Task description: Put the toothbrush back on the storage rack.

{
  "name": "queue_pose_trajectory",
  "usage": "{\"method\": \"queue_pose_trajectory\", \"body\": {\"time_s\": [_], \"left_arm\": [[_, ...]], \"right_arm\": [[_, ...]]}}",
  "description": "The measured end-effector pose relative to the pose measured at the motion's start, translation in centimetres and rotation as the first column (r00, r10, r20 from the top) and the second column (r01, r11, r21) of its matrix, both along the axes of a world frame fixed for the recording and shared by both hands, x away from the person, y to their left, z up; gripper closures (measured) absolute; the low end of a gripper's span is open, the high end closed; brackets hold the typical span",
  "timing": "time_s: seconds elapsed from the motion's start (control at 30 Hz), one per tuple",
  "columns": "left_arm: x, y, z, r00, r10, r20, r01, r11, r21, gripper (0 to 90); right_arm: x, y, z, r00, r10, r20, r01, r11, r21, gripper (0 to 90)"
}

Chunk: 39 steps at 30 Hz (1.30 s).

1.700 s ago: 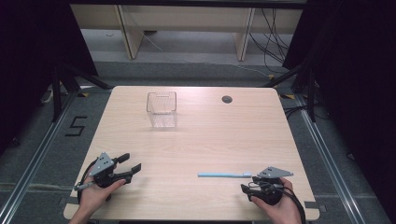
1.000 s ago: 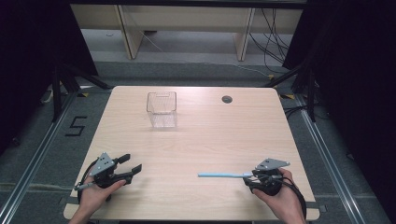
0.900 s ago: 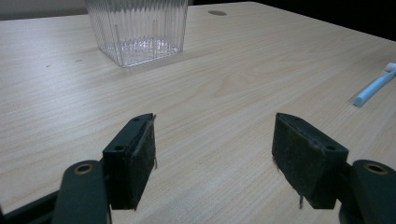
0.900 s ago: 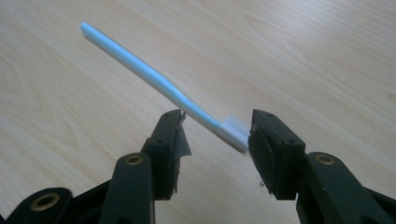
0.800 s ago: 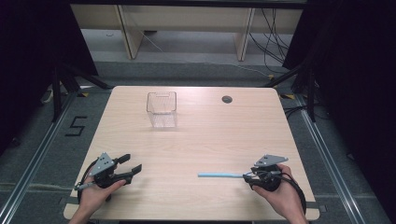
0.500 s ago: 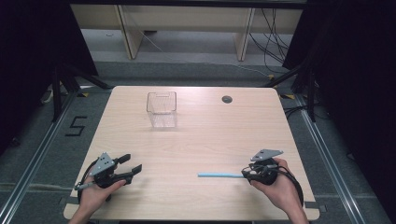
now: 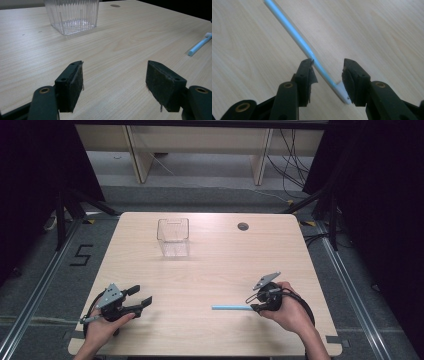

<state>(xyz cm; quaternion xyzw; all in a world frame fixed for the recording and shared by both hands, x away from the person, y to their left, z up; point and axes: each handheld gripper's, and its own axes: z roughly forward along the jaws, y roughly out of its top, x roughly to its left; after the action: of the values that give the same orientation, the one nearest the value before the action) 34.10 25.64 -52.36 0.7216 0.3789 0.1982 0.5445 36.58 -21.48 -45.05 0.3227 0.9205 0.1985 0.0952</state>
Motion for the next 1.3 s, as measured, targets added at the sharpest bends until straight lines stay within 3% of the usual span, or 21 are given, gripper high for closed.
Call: {"method": "queue_pose_trajectory", "body": {"time_s": [0.03, 0.07, 0.23, 0.27, 0.33, 0.4, 0.57, 0.63, 0.7, 0.77, 0.87, 0.9, 0.93, 1.0, 1.03, 1.07, 1.1, 1.13, 1.17, 1.2, 1.3], "left_arm": [[0.0, 0.0, 0.0, 1.0000, 0.000, 0.000, 0.000, 1.0000, -0.001, 29.3], [0.0, 0.0, 0.0, 1.0000, -0.001, 0.000, 0.001, 1.0000, 0.000, 29.3], [0.0, 0.0, 0.0, 1.0000, -0.002, 0.000, 0.002, 1.0000, 0.001, 29.3], [0.0, 0.0, 0.0, 1.0000, -0.001, -0.001, 0.001, 1.0000, -0.001, 29.3], [0.0, 0.0, 0.0, 1.0000, -0.002, -0.001, 0.002, 1.0000, -0.001, 29.3], [-0.1, 0.0, 0.0, 1.0000, 0.002, -0.005, -0.002, 1.0000, 0.006, 29.3], [0.0, 0.0, 0.0, 1.0000, -0.003, 0.000, 0.003, 1.0000, -0.002, 29.3], [0.0, 0.0, 0.0, 1.0000, -0.004, 0.000, 0.004, 1.0000, -0.004, 29.3], [0.0, 0.0, 0.0, 1.0000, -0.004, 0.000, 0.004, 1.0000, -0.004, 29.3], [0.0, 0.0, 0.0, 1.0000, -0.003, 0.000, 0.003, 1.0000, -0.007, 29.2], [0.0, 0.0, 0.0, 1.0000, -0.004, -0.001, 0.004, 1.0000, -0.007, 29.2], [0.0, 0.0, 0.0, 1.0000, -0.004, -0.001, 0.004, 1.0000, -0.007, 29.2], [0.0, 0.0, 0.0, 1.0000, -0.003, -0.001, 0.003, 1.0000, -0.006, 29.2], [0.0, 0.0, 0.0, 1.0000, -0.003, 0.001, 0.003, 1.0000, -0.004, 29.4], [-0.1, 0.0, 0.1, 1.0000, 0.001, -0.004, -0.001, 1.0000, 0.004, 29.4], [-0.1, 0.0, 0.1, 1.0000, 0.003, -0.005, -0.003, 1.0000, 0.005, 29.4], [-0.1, 0.0, 0.1, 1.0000, 0.004, -0.005, -0.004, 1.0000, -0.001, 29.4], [-0.1, 0.0, 0.1, 1.0000, 0.004, -0.005, -0.004, 1.0000, -0.002, 29.3], [-0.1, 0.0, 0.1, 1.0000, 0.004, -0.006, -0.004, 1.0000, -0.002, 29.3], [-0.1, 0.0, 0.1, 1.0000, 0.004, -0.007, -0.004, 1.0000, 0.001, 29.3], [-0.1, 0.0, 0.1, 1.0000, 0.003, -0.007, -0.003, 1.0000, 0.001, 29.3]], "right_arm": [[0.1, 0.2, 0.0, 0.9998, 0.001, -0.022, -0.002, 1.000, -0.012, 60.1], [0.5, 0.6, 0.0, 0.9979, 0.054, -0.035, -0.055, 0.997, -0.046, 60.3], [1.1, 1.4, -0.2, 0.9864, 0.142, -0.083, -0.148, 0.987, -0.071, 60.2], [1.4, 1.8, -0.5, 0.9759, 0.189, -0.108, -0.198, 0.977, -0.078, 60.7], [1.5, 2.0, -0.5, 0.9744, 0.188, -0.123, -0.199, 0.976, -0.083, 61.3], [2.1, 2.5, -0.8, 0.9610, 0.239, -0.139, -0.254, 0.961, -0.105, 64.2], [2.5, 3.4, -1.3, 0.9480, 0.275, -0.160, -0.298, 0.944, -0.142, 68.8], [2.9, 3.9, -1.7, 0.9344, 0.318, -0.160, -0.346, 0.919, -0.190, 71.4], [2.9, 4.1, -1.8, 0.9322, 0.313, -0.183, -0.348, 0.911, -0.219, 72.6], [2.9, 4.1, -1.8, 0.9312, 0.313, -0.187, -0.350, 0.910, -0.222, 73.1], [3.2, 4.3, -2.1, 0.9161, 0.352, -0.192, -0.392, 0.887, -0.246, 75.0], [3.2, 4.3, -2.1, 0.9161, 0.352, -0.192, -0.392, 0.887, -0.246, 75.0], [3.2, 4.4, -2.0, 0.9076, 0.367, -0.204, -0.410, 0.878, -0.247, 75.6], [3.2, 4.5, -2.0, 0.9068, 0.364, -0.213, -0.411, 0.875, -0.255, 76.3], [3.5, 4.4, -2.2, 0.8963, 0.392, -0.208, -0.436, 0.865, -0.250, 76.5], [3.2, 4.6, -2.1, 0.9107, 0.352, -0.217, -0.401, 0.879, -0.259, 76.5], [3.2, 4.7, -2.1, 0.9108, 0.349, -0.220, -0.400, 0.879, -0.260, 76.7], [3.5, 4.7, -2.1, 0.8946, 0.386, -0.225, -0.437, 0.863, -0.256, 77.3], [3.6, 4.8, -2.1, 0.8927, 0.388, -0.229, -0.440, 0.861, -0.254, 77.6], [3.5, 4.9, -2.1, 0.8996, 0.369, -0.233, -0.423, 0.868, -0.259, 77.8], [3.5, 5.0, -2.1, 0.8967, 0.372, -0.239, -0.429, 0.864, -0.262, 78.2]]}}
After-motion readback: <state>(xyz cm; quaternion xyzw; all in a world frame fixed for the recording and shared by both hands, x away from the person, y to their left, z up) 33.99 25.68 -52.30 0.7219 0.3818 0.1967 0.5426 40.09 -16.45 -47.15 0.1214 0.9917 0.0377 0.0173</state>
